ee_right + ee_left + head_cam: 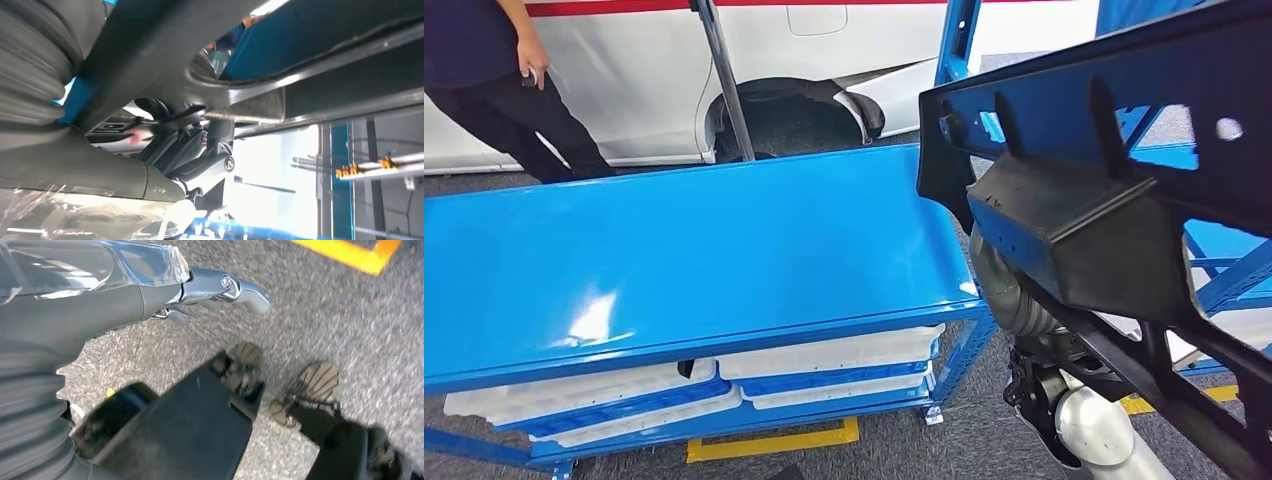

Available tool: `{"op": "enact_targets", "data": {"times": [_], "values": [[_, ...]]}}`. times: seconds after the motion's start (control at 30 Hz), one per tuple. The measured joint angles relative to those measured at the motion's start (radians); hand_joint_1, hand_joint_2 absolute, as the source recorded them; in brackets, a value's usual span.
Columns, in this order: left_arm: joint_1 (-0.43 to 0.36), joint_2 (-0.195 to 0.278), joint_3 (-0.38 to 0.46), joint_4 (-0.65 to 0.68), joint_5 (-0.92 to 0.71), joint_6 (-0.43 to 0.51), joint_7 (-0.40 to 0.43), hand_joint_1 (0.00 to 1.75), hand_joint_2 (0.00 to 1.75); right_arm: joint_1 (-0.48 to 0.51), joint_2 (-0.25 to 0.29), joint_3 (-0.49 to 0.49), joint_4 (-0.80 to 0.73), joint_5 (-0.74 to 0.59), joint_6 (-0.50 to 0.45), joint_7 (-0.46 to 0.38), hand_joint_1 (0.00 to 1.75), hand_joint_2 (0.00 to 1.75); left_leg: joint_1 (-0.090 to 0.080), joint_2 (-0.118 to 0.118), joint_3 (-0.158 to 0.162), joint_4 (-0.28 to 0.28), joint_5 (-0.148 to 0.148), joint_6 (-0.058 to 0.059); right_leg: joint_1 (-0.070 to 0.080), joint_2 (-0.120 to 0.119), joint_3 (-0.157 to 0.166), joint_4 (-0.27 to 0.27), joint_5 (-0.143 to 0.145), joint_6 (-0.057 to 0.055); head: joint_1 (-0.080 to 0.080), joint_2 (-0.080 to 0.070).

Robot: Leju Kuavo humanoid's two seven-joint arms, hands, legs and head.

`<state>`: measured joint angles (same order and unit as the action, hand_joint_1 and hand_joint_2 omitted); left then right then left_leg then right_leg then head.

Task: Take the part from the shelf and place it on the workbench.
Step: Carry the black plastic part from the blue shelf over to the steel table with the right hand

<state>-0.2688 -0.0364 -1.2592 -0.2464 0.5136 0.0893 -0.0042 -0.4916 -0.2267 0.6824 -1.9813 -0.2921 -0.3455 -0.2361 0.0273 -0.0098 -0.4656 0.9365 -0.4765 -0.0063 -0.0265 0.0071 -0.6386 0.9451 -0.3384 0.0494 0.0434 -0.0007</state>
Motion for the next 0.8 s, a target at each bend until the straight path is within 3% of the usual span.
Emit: {"op": "enact_targets", "data": {"times": [0.07, 0.1, 0.17, 0.23, 0.27, 0.3, 0.33, 0.4, 0.43, 0.5, 0.57, 0.6, 0.67, 0.73, 0.77, 0.8], "values": [[0.002, 0.0, 0.0, 0.0, 0.0, -0.002, 0.0, 0.0, 1.75, 0.002, 0.002, -0.002, 0.004, 0.0, 0.0, -0.001, 1.75, 1.75, -0.002, 0.0, -0.014, -0.001, 0.012, 0.015, -0.003, 0.0, -0.004, -0.004, 0.011, 0.014, 0.001, 0.0], [0.002, 0.0, 0.0, 0.0, 0.0, -0.003, 0.0, 0.0, 1.75, 0.004, 0.002, -0.002, 0.006, 0.0, 0.001, -0.001, 1.75, 1.75, -0.002, 0.0, -0.022, -0.001, 0.02, 0.024, -0.004, -0.001, -0.011, 0.007, -0.002, 0.019, 0.002, 0.0], [0.003, 0.0, 0.0, 0.0, 0.0, -0.005, 0.002, 0.0, 1.75, 0.006, 0.002, -0.003, 0.01, -0.001, 0.002, -0.002, 1.75, 1.75, -0.002, 0.003, -0.039, -0.003, 0.041, 0.042, -0.005, -0.002, -0.042, 0.09, -0.082, 0.022, 0.004, 0.0], [0.006, 0.0, 0.0, 0.0, -0.002, -0.004, 0.009, 0.0, 1.75, 0.009, 0.002, -0.003, 0.016, -0.006, 0.003, -0.002, 1.75, 1.75, -0.008, 0.004, -0.06, -0.002, 0.058, 0.051, -0.001, -0.003, -0.081, 0.232, -0.174, 0.022, 0.006, 0.0], [0.008, 0.0, 0.0, 0.0, -0.003, -0.004, 0.013, 0.0, 1.75, 0.012, 0.002, -0.003, 0.019, -0.01, 0.003, -0.002, 1.75, 1.75, -0.011, 0.005, -0.071, -0.001, 0.067, 0.053, 0.001, -0.002, -0.088, 0.285, -0.194, 0.021, 0.007, 0.0], [0.009, 0.0, 0.0, 0.0, -0.004, -0.003, 0.017, 0.0, 1.75, 0.015, 0.003, -0.003, 0.022, -0.014, 0.005, -0.002, 1.75, 1.75, -0.015, 0.005, -0.081, -0.001, 0.075, 0.054, 0.003, -0.002, -0.079, 0.305, -0.193, 0.018, 0.007, 0.0], [0.011, 0.0, 0.0, 0.0, -0.005, -0.001, 0.019, 0.0, 1.75, 0.017, 0.004, -0.003, 0.025, -0.017, 0.006, -0.003, 1.75, 1.75, -0.02, 0.005, -0.091, 0.0, 0.083, 0.055, 0.005, -0.002, -0.052, 0.287, -0.175, 0.012, 0.008, 0.0], [0.011, -0.001, 0.0, 0.0, -0.009, 0.0, 0.022, 0.0, 1.75, 0.017, 0.006, -0.003, 0.029, -0.021, 0.009, -0.005, 1.75, 1.75, -0.026, 0.003, -0.107, 0.001, 0.097, 0.056, 0.016, -0.002, 0.049, 0.161, -0.137, -0.008, 0.008, 0.0], [0.011, -0.001, 0.0, 0.0, -0.012, 0.001, 0.024, 0.0, 1.75, 0.016, 0.007, -0.003, 0.03, -0.022, 0.013, -0.006, 1.75, 1.75, -0.029, 0.003, -0.112, 0.001, 0.104, 0.054, 0.021, -0.003, 0.099, 0.086, -0.13, -0.018, 0.008, 0.0], [0.011, -0.002, 0.0, 0.0, -0.018, 0.001, 0.028, 0.0, 1.75, 0.015, 0.011, -0.003, 0.032, -0.025, 0.021, -0.009, 1.75, 1.75, -0.03, 0.004, -0.12, 0.0, 0.118, 0.045, 0.031, -0.004, 0.152, 0.001, -0.13, -0.031, 0.006, 0.0], [0.011, -0.002, 0.0, 0.0, -0.02, 0.0, 0.031, 0.0, 1.75, 0.014, 0.014, -0.003, 0.035, -0.029, 0.024, -0.012, 1.75, 1.75, -0.028, 0.005, -0.127, 0.0, 0.129, 0.033, 0.031, -0.006, 0.146, -0.012, -0.118, -0.037, 0.004, 0.0], [0.012, -0.002, 0.0, 0.0, -0.02, 0.0, 0.032, 0.0, 1.75, 0.013, 0.016, -0.003, 0.037, -0.03, 0.024, -0.013, 1.75, 1.75, -0.028, 0.005, -0.134, 0.008, 0.119, 0.028, 0.028, -0.008, 0.141, -0.016, -0.11, -0.042, 0.004, 0.0], [0.014, -0.001, 0.0, 0.0, -0.02, 0.0, 0.034, 0.0, 1.75, 0.013, 0.02, -0.003, 0.04, -0.034, 0.028, -0.012, 1.75, 1.75, -0.025, 0.005, -0.165, 0.084, 0.049, 0.018, 0.019, -0.014, 0.122, -0.022, -0.088, -0.052, 0.0, 0.0], [0.014, -0.001, 0.0, 0.0, -0.021, 0.001, 0.036, 0.0, 1.75, 0.014, 0.023, -0.003, 0.043, -0.04, 0.037, -0.011, 1.75, 1.75, -0.019, 0.005, -0.209, 0.223, -0.045, 0.006, 0.019, -0.015, 0.096, -0.022, -0.069, -0.056, -0.006, 0.0], [0.015, 0.0, 0.0, 0.0, -0.022, 0.001, 0.037, 0.0, 1.75, 0.015, 0.024, -0.002, 0.046, -0.043, 0.041, -0.01, 1.75, 1.75, -0.016, 0.005, -0.222, 0.281, -0.067, 0.001, 0.019, -0.016, 0.083, -0.021, -0.059, -0.055, -0.007, 0.0], [0.015, 0.0, 0.0, 0.0, -0.022, 0.001, 0.039, 0.0, 1.75, 0.015, 0.025, -0.002, 0.048, -0.044, 0.044, -0.01, 1.75, 1.75, -0.014, 0.005, -0.22, 0.31, -0.066, -0.003, 0.019, -0.017, 0.069, -0.021, -0.048, -0.053, -0.009, 0.0]]}}
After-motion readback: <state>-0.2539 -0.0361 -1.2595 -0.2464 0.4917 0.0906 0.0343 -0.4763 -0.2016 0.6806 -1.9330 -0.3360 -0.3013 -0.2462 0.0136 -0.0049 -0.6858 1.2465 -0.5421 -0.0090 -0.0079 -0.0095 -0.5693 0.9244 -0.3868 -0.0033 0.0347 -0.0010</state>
